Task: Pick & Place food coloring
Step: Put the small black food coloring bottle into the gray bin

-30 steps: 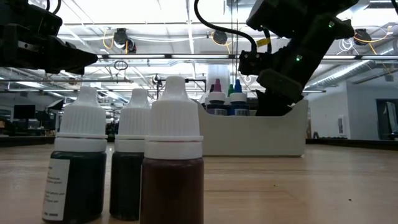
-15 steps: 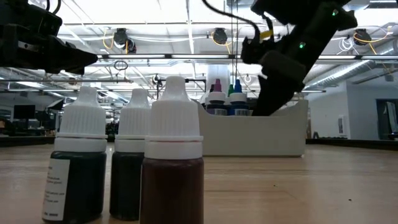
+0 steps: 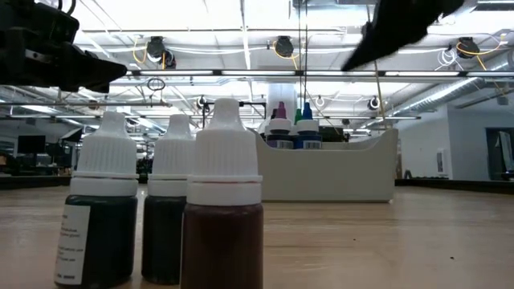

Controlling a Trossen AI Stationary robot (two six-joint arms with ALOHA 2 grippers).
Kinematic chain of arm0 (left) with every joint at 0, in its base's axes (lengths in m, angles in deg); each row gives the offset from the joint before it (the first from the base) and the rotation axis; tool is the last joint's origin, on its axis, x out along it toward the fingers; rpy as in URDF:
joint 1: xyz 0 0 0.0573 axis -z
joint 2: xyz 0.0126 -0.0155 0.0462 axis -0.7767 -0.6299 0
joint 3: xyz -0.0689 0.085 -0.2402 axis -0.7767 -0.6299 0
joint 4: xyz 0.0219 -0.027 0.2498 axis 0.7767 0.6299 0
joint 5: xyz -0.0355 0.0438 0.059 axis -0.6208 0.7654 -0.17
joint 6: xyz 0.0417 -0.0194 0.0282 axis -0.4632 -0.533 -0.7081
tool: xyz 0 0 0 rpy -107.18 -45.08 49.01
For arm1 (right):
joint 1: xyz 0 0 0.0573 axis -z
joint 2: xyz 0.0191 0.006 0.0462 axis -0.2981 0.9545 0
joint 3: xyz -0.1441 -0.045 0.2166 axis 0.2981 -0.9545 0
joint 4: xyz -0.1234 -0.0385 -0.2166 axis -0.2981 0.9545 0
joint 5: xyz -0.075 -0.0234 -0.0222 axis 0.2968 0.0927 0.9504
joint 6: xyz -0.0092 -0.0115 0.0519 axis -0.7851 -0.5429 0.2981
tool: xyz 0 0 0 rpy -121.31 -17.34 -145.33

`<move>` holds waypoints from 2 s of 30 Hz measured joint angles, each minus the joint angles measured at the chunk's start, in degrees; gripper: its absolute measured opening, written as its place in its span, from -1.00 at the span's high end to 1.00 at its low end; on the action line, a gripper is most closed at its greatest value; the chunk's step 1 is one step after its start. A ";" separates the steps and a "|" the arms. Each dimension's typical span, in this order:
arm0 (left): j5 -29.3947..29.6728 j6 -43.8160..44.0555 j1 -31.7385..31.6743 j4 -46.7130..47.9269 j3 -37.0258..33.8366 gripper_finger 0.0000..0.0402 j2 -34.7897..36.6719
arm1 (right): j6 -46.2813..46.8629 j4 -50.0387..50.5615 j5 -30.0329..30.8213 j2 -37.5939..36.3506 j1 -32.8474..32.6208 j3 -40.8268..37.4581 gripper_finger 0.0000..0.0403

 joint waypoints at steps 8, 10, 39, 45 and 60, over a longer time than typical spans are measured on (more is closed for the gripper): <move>3.41 1.45 -0.02 -0.75 0.00 0.85 0.00 | -22.59 -35.10 -7.20 -17.04 -0.82 -19.45 0.89; 3.41 0.16 -0.02 -1.04 0.00 0.85 0.00 | -23.28 -38.43 -5.78 -20.97 1.25 -24.78 0.97; 3.64 26.01 3.57 -2.40 0.00 0.87 -0.08 | -23.00 -50.81 -22.54 -55.06 9.32 -52.29 1.00; 12.86 31.81 15.98 -8.51 0.00 0.97 -7.14 | -24.75 -50.08 -22.55 -55.06 9.32 -52.36 1.00; 44.00 30.25 42.18 -7.41 32.40 0.98 -53.32 | -28.97 -48.68 -22.63 -55.06 9.30 -52.47 0.99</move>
